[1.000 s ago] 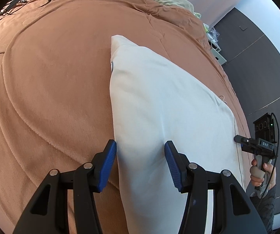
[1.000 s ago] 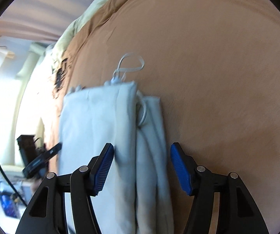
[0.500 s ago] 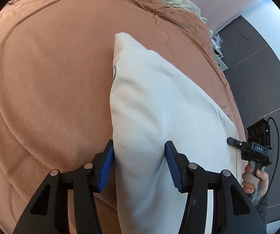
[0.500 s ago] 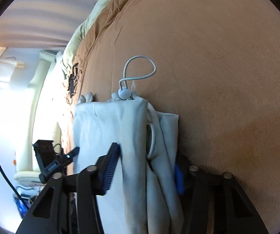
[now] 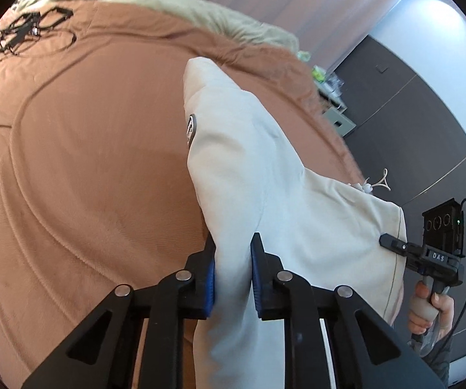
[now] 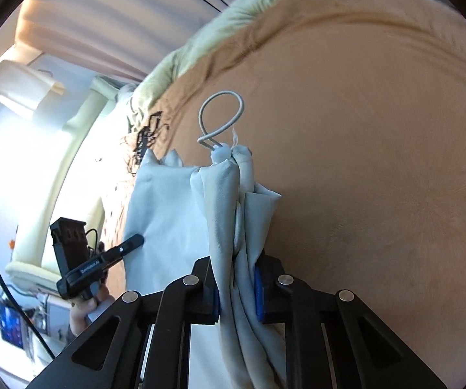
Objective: Fold large clothes
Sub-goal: 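Lift the bundle with both tools and carry it toward the black clothes stack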
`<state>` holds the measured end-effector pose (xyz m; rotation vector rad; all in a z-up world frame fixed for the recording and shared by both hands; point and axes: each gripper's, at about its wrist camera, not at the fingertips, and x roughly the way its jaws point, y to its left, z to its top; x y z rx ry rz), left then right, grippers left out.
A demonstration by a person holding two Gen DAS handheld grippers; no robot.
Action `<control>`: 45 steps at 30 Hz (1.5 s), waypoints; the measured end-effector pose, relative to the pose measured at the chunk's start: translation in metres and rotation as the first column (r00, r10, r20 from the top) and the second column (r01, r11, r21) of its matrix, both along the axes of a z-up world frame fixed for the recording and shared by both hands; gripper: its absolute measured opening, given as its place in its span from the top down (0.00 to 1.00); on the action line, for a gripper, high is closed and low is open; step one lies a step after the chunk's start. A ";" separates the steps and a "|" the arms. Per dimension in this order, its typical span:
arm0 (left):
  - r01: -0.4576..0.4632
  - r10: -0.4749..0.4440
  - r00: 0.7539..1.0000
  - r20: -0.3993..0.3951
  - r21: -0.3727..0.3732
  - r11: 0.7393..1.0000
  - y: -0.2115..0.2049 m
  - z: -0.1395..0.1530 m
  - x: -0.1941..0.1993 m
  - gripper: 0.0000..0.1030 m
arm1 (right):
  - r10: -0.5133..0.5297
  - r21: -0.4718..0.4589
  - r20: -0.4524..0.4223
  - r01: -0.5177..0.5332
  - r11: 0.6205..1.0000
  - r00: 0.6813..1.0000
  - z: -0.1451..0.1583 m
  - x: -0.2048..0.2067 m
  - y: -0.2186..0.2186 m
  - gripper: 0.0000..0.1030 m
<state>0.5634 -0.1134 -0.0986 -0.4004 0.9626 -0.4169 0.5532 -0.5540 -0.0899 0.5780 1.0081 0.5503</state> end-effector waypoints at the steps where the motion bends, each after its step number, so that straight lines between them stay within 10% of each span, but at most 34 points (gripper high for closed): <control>1: -0.001 0.001 1.000 0.016 -0.001 1.000 0.000 0.008 -0.006 0.81 | 0.001 -0.005 0.016 -0.001 1.000 1.000 0.008 -0.006 0.002 0.85; 29: -0.083 0.124 0.905 0.406 -0.117 0.990 0.064 0.195 -0.253 0.84 | 0.074 -0.076 0.452 -0.044 0.996 0.889 0.224 -0.238 0.080 0.86; 45: -0.238 0.261 0.816 0.516 -0.112 0.965 0.160 0.252 -0.386 0.84 | 0.202 -0.062 0.505 -0.198 0.978 0.839 0.257 -0.285 0.187 0.86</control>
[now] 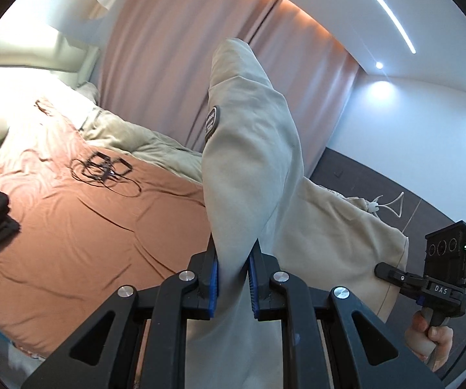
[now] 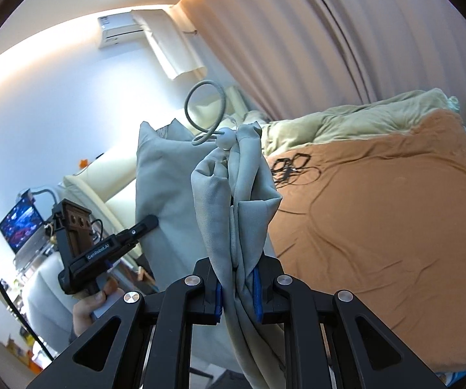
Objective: Fold large clothes
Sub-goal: 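Lift the bundle with both tools and carry it toward the black clothes stack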
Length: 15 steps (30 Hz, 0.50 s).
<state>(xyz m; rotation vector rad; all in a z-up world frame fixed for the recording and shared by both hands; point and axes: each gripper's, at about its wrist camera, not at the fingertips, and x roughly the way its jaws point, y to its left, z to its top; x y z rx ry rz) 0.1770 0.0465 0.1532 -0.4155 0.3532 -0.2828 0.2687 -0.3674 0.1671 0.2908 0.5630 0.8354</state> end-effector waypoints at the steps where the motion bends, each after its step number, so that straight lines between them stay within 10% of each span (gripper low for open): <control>1: -0.010 0.010 1.000 0.007 0.003 1.000 0.006 0.002 -0.007 0.84 | 0.011 0.002 0.008 -0.011 1.000 1.000 0.004 -0.008 0.008 0.86; 15: -0.119 0.119 0.990 0.069 -0.002 0.993 0.085 0.031 -0.085 0.84 | 0.140 -0.026 0.055 -0.139 0.990 0.989 0.030 -0.054 0.093 0.86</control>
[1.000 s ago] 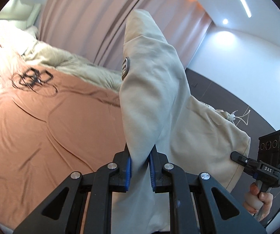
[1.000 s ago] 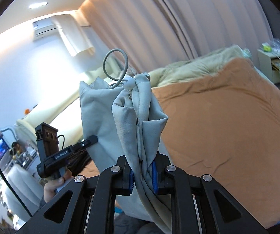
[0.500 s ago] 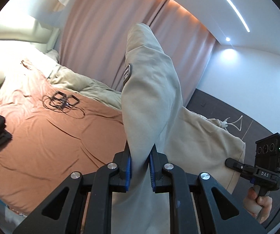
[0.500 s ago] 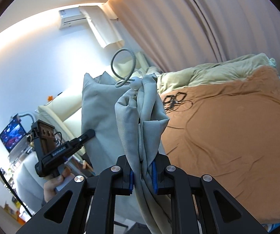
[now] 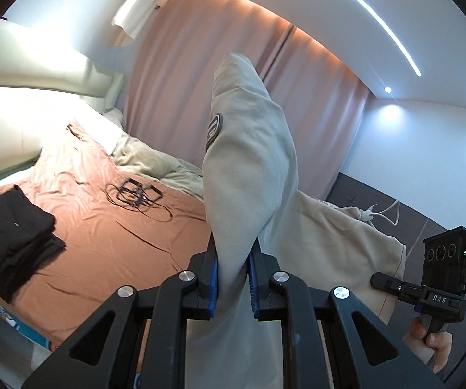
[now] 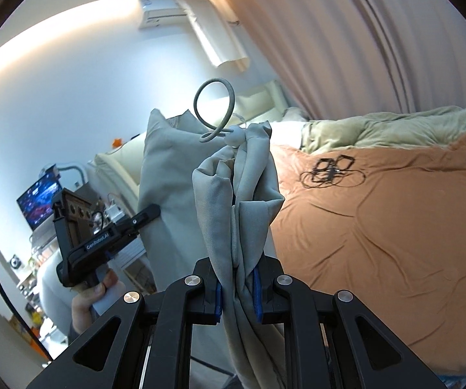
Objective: Fold large clothes
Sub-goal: 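Lift the bundle with both tools and carry it toward the black clothes stack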
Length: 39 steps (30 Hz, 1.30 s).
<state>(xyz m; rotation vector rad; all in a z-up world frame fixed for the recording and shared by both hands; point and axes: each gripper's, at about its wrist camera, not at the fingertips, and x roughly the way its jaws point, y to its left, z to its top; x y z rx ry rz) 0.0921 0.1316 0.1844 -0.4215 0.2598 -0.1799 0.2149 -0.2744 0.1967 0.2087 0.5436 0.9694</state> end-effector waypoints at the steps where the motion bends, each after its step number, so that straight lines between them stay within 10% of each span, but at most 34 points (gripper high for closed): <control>1: -0.008 0.008 1.000 -0.001 0.010 1.000 0.005 0.000 -0.004 0.84 | 0.013 -0.007 0.001 -0.013 1.000 1.000 0.002 -0.003 0.011 0.86; 20: -0.164 0.164 0.986 0.002 0.075 0.984 0.168 0.006 -0.012 0.84 | 0.182 -0.099 0.016 -0.179 0.979 0.983 0.005 0.003 0.211 0.86; 39: -0.447 0.447 0.894 0.012 0.085 0.891 0.379 0.021 0.005 0.84 | 0.450 -0.072 0.010 -0.449 0.891 0.893 -0.012 0.045 0.454 0.85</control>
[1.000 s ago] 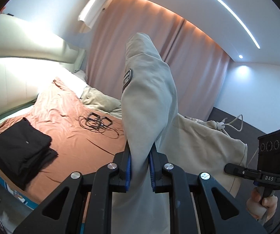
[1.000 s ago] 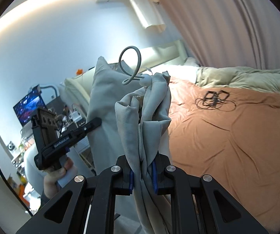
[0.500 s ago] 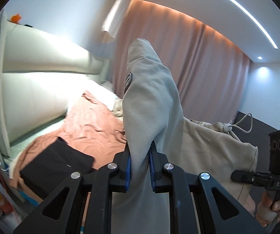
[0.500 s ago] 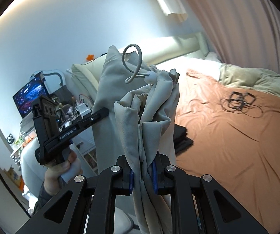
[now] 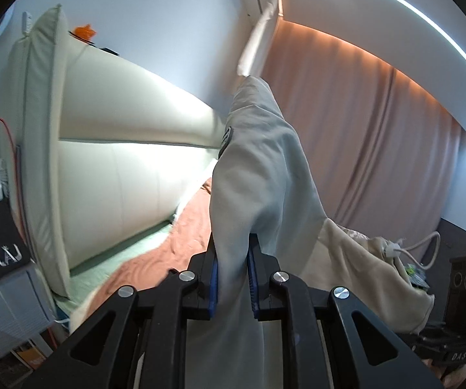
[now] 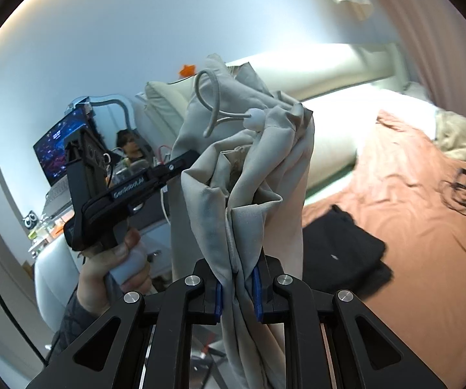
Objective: Fold large clothes
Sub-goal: 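Lift the bundle with both tools and carry it toward the black clothes stack, then lower the bundle onto the black clothes stack and open both tools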
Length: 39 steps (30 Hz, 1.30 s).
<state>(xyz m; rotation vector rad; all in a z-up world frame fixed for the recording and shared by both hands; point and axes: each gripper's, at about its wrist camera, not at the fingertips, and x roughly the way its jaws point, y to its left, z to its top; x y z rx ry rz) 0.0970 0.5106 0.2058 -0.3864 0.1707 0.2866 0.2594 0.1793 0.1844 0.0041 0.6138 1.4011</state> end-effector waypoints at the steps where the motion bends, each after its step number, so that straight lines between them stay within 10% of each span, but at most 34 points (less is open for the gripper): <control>1: -0.020 0.020 1.000 0.001 0.000 1.000 0.009 0.002 -0.001 0.84 | 0.013 0.005 -0.004 -0.013 1.000 1.000 -0.002 0.002 0.007 0.85; 11: -0.123 0.123 0.992 -0.027 -0.013 0.992 0.065 -0.014 0.025 0.84 | 0.091 0.023 -0.103 -0.089 0.996 0.991 -0.039 0.033 0.084 0.86; 27: -0.098 0.077 0.971 -0.225 -0.087 0.991 0.081 -0.127 0.204 0.94 | -0.087 -0.093 -0.232 0.067 0.993 0.969 -0.155 0.176 0.116 0.86; 31: -0.163 0.143 0.933 -0.331 -0.034 0.986 0.070 -0.146 0.224 0.94 | -0.197 -0.149 -0.346 0.154 0.977 0.917 -0.218 0.236 0.101 0.86; 37: -0.135 0.086 0.896 -0.436 -0.083 0.987 0.053 -0.175 0.193 0.94 | -0.285 -0.227 -0.585 0.184 0.956 0.759 -0.327 0.288 0.079 0.83; 39: -0.166 0.111 0.872 -0.476 -0.075 0.983 0.054 -0.187 0.173 0.75 | -0.287 -0.230 -0.628 0.180 0.956 0.723 -0.341 0.289 0.075 0.71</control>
